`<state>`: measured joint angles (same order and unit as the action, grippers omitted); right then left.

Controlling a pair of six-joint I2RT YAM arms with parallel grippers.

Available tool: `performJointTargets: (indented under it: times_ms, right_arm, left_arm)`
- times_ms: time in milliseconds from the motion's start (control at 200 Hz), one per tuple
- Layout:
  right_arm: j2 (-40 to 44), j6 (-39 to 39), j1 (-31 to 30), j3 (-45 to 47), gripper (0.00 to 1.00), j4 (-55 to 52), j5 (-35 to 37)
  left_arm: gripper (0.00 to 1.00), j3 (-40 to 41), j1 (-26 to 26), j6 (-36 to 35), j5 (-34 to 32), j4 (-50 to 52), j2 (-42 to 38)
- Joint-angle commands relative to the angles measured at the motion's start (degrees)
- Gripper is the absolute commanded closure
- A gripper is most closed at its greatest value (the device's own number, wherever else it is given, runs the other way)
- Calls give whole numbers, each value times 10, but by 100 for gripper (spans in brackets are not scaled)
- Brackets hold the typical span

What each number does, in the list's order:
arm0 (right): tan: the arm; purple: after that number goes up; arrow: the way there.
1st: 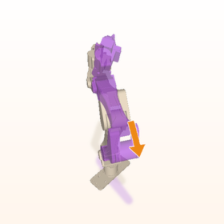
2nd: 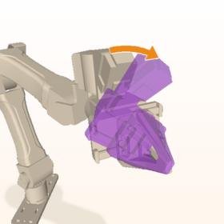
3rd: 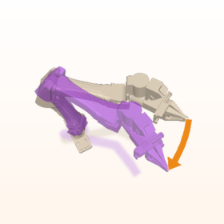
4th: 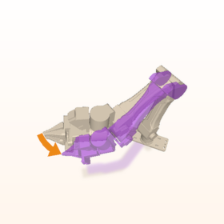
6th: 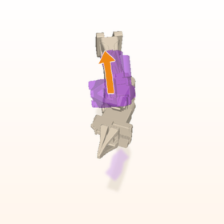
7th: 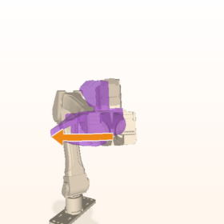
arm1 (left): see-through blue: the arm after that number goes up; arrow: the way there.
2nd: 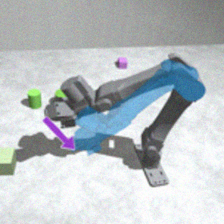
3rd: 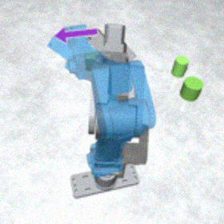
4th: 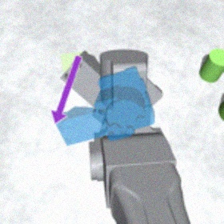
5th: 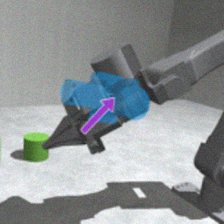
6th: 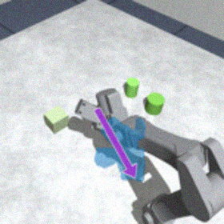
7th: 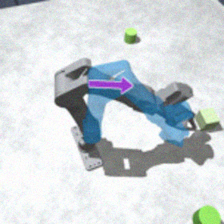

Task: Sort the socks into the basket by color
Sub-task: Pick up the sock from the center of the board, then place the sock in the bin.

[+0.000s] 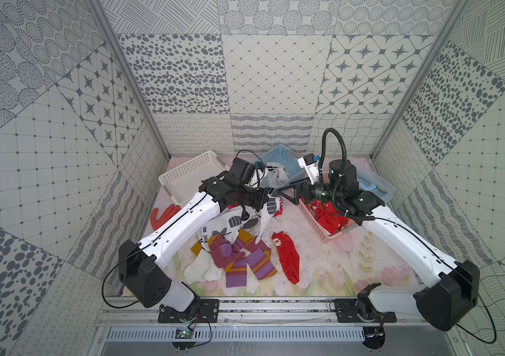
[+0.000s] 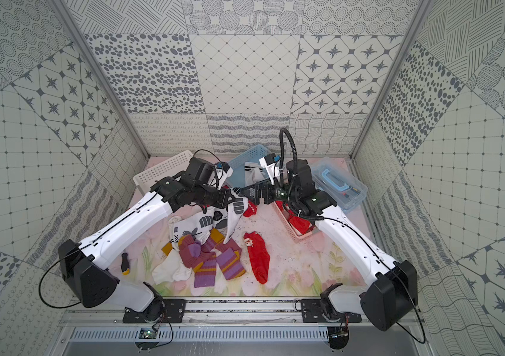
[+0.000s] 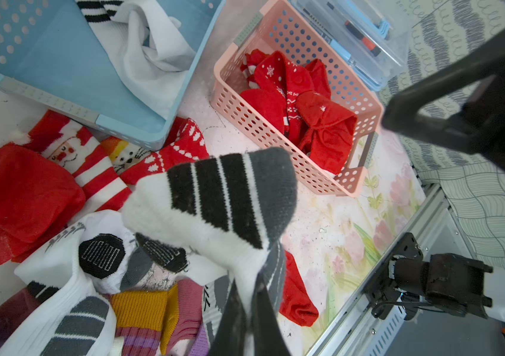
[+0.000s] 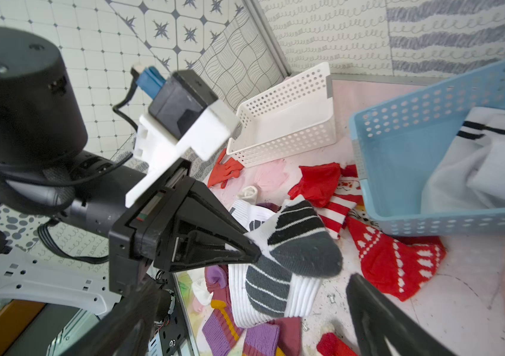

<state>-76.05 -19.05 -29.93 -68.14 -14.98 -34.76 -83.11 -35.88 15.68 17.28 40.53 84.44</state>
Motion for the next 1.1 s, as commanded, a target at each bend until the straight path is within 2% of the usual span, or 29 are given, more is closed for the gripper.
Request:
performJointTargets:
  times_ms: [0,250,530,565,665,720,830,885,1000,1095]
  right_arm:
    - [-21,30,-17,3,2,51,-4]
    - [-67,74,-54,-21,2,52,26]
    - [-111,70,-80,-34,2,84,38]
    - [-115,68,-82,-37,4,89,36]
    - [-127,58,-82,-44,22,104,24]
    - [-133,54,-82,-50,40,108,22]
    - [-136,48,-82,-56,84,108,23]
    - [-135,47,-81,-58,100,106,25]
    - [-147,46,-77,-83,100,78,29]
    - [-163,30,-65,-104,100,66,35]
  left_arm:
    - [100,-6,29,-31,116,3,-25]
    - [100,0,66,-4,196,-31,-43]
    - [100,14,91,34,249,-91,-50]
    - [100,13,92,36,253,-93,-49]
    - [100,17,92,45,261,-102,-48]
    - [100,22,93,49,260,-106,-48]
    - [100,29,93,53,249,-108,-50]
    - [100,33,94,57,239,-111,-53]
    - [79,42,99,70,205,-110,-63]
    - [55,47,106,78,169,-103,-73]
